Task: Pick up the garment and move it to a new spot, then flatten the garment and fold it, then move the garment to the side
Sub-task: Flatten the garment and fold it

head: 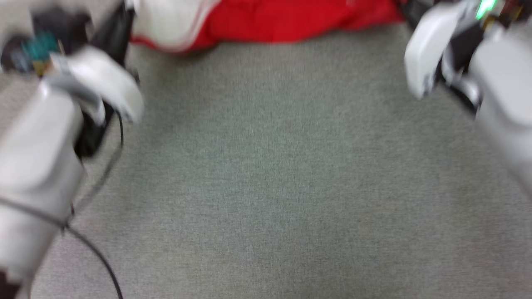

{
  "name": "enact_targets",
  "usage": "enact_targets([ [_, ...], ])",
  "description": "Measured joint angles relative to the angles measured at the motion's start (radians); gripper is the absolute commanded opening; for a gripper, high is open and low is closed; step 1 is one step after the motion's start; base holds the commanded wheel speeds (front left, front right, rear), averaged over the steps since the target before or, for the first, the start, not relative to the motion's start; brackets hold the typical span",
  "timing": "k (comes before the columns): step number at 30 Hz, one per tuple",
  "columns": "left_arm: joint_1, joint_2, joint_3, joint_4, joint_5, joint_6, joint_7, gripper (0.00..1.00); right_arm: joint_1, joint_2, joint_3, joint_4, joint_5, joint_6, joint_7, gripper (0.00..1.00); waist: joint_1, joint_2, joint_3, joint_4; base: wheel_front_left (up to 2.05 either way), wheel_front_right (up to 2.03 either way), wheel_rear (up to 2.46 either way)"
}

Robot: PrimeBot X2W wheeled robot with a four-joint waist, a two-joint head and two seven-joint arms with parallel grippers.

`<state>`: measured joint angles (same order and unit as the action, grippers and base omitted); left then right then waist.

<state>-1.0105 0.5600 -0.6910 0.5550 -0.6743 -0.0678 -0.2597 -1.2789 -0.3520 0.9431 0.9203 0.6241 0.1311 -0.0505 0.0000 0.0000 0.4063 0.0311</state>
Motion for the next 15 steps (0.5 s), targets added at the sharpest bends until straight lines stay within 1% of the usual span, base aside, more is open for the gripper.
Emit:
enact_targets([
  [3, 0.151, 0.024, -0.005, -0.092, -0.028, 0.042, 0.000, 0.00, 0.102, -0.027, 0.047, -0.041, 0.041, 0.000, -0.015, 0.00, 0.0000, 0.0000, -0.046, -0.003, 0.00, 0.00, 0.00],
  [9, 0.444, 0.077, -0.035, -0.283, -0.080, 0.137, 0.032, 0.00, 0.287, -0.119, 0.102, -0.119, 0.129, 0.000, -0.039, 0.00, -0.0001, 0.0000, -0.139, -0.006, 0.00, 0.00, 0.00],
  [12, 0.567, 0.119, -0.043, -0.369, -0.095, 0.193, 0.041, 0.00, 0.371, -0.169, 0.111, -0.161, 0.156, 0.000, -0.069, 0.00, -0.0001, 0.0000, -0.183, -0.007, 0.00, 0.00, 0.00],
  [15, 0.681, 0.153, -0.060, -0.457, -0.110, 0.239, 0.060, 0.00, 0.444, -0.214, 0.116, -0.194, 0.164, 0.000, -0.086, 0.00, -0.0002, 0.0000, -0.223, -0.008, 0.00, 0.00, 0.00],
])
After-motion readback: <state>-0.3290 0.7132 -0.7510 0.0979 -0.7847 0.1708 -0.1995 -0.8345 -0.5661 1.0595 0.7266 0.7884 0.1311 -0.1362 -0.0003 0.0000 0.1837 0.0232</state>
